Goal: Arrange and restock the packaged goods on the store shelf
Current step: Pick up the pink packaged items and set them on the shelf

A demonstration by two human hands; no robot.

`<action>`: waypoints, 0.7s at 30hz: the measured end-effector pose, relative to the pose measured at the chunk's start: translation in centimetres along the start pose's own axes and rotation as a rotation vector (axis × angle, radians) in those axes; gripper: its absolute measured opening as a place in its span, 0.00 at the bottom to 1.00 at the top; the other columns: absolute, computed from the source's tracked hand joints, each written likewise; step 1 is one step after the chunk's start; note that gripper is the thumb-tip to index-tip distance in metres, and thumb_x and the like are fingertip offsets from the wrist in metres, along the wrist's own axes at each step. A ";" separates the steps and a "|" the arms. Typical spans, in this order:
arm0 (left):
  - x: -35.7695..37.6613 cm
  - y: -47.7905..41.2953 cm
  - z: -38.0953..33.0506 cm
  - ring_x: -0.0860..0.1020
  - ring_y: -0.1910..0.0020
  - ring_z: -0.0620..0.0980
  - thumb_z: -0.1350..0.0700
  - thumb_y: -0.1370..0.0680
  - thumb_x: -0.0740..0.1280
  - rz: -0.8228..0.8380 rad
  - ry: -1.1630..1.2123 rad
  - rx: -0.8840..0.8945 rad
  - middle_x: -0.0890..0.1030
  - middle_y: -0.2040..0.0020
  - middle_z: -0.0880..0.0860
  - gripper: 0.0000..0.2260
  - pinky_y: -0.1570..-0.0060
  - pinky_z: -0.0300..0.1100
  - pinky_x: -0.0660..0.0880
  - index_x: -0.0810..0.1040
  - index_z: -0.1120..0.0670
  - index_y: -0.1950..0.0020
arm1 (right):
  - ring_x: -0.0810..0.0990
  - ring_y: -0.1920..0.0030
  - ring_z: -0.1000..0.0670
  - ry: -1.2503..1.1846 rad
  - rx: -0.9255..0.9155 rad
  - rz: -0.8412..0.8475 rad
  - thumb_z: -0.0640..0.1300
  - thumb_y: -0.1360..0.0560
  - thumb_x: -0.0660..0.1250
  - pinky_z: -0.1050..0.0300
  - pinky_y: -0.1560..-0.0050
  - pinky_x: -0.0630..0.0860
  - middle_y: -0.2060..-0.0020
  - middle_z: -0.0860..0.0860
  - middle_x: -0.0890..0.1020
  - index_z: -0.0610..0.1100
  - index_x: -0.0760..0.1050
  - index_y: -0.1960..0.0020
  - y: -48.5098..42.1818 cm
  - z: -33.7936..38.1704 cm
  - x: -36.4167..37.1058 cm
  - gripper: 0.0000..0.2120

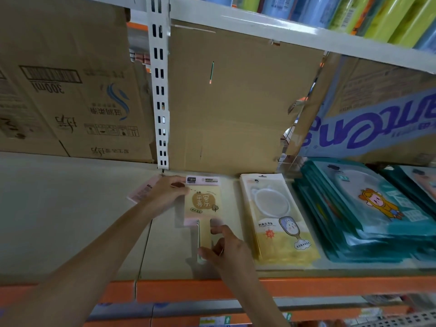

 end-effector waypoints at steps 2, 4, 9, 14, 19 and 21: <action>0.1 0.0 0.1 0.79 0.48 0.51 0.61 0.26 0.68 0.010 -0.014 -0.001 0.81 0.48 0.54 0.18 0.43 0.47 0.74 0.74 0.60 0.36 | 0.72 0.64 0.60 0.021 0.001 0.008 0.57 0.29 0.68 0.62 0.54 0.72 0.68 0.61 0.71 0.51 0.67 0.36 0.1 0.1 0.0 0.25; 0.2 0.1 0.1 0.78 0.48 0.50 0.62 0.25 0.67 0.000 -0.011 0.003 0.80 0.49 0.52 0.20 0.43 0.46 0.73 0.72 0.59 0.34 | 0.74 0.60 0.57 0.062 0.005 0.025 0.60 0.31 0.69 0.61 0.54 0.72 0.68 0.61 0.70 0.51 0.65 0.34 0.4 0.2 0.3 0.30; 0.5 0.3 -0.4 0.76 0.48 0.49 0.65 0.25 0.66 -0.016 -0.006 0.040 0.76 0.40 0.55 0.24 0.48 0.40 0.71 0.67 0.59 0.30 | 0.79 0.50 0.54 0.137 -0.018 0.022 0.60 0.31 0.68 0.62 0.53 0.72 0.56 0.57 0.79 0.51 0.64 0.34 0.9 0.3 0.6 0.30; 0.8 0.7 -0.9 0.76 0.54 0.42 0.67 0.26 0.67 -0.010 -0.030 0.105 0.76 0.40 0.53 0.25 0.60 0.31 0.71 0.66 0.59 0.29 | 0.78 0.56 0.57 0.165 -0.060 -0.007 0.58 0.29 0.67 0.69 0.62 0.67 0.60 0.62 0.73 0.51 0.66 0.37 1.2 0.6 0.1 0.24; 0.7 0.9 -0.9 0.75 0.56 0.41 0.65 0.27 0.68 -0.026 -0.066 0.112 0.76 0.41 0.52 0.26 0.58 0.33 0.73 0.67 0.56 0.30 | 0.79 0.55 0.58 0.161 -0.098 -0.031 0.58 0.29 0.67 0.67 0.59 0.69 0.58 0.59 0.79 0.52 0.67 0.38 1.5 0.7 0.1 0.23; 0.7 0.9 -0.9 0.76 0.57 0.40 0.65 0.27 0.68 -0.027 -0.067 0.117 0.77 0.42 0.53 0.26 0.58 0.34 0.73 0.67 0.56 0.30 | 0.79 0.55 0.58 0.166 -0.099 -0.036 0.59 0.29 0.67 0.67 0.58 0.70 0.55 0.57 0.81 0.52 0.67 0.38 1.6 0.6 0.1 0.23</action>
Point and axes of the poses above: each hand's wrist, its own y-axis away from the middle knuckle, its own x-axis out of the palm, z = x × y, the point moved 9 cm from there along -y, towards the middle knuckle
